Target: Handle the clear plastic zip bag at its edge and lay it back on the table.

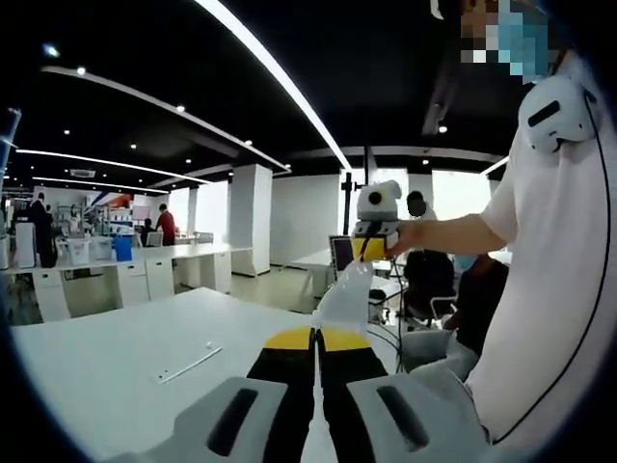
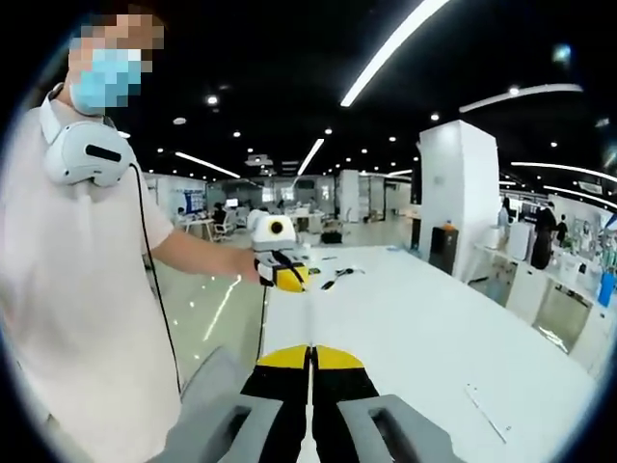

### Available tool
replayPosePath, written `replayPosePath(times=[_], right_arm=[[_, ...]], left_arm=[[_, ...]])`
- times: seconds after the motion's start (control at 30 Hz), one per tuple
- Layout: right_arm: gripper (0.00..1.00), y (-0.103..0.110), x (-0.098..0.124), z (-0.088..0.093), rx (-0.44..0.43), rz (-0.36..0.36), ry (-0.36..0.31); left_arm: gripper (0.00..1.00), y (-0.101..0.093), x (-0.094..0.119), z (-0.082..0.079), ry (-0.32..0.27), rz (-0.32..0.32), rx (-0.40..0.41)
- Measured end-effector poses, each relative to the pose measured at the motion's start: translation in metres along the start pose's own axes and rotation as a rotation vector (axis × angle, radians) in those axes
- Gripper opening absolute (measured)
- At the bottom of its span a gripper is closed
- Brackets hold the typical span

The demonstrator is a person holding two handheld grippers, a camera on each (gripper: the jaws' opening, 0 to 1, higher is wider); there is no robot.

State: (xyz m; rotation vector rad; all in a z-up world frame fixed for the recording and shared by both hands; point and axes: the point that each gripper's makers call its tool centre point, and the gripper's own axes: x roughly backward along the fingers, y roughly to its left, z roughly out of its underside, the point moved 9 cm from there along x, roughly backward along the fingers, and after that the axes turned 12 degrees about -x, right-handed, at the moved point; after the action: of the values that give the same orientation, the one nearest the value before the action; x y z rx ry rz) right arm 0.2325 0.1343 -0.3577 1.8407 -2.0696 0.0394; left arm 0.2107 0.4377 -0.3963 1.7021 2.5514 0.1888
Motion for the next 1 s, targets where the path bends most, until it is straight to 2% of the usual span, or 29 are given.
replayPosePath(times=[0.3, 1.0], right_arm=[[0.0, -0.0058, -0.0026, 0.006, -0.015, 0.003, 0.01], [0.0, -0.005, 0.0005, 0.0037, -0.038, -0.028, -0.001]], left_arm=[[0.0, 0.0009, -0.0014, 0.0032, 0.009, 0.014, 0.007], [0.0, 0.0001, 0.0001, -0.0017, -0.025, 0.046, 0.035]])
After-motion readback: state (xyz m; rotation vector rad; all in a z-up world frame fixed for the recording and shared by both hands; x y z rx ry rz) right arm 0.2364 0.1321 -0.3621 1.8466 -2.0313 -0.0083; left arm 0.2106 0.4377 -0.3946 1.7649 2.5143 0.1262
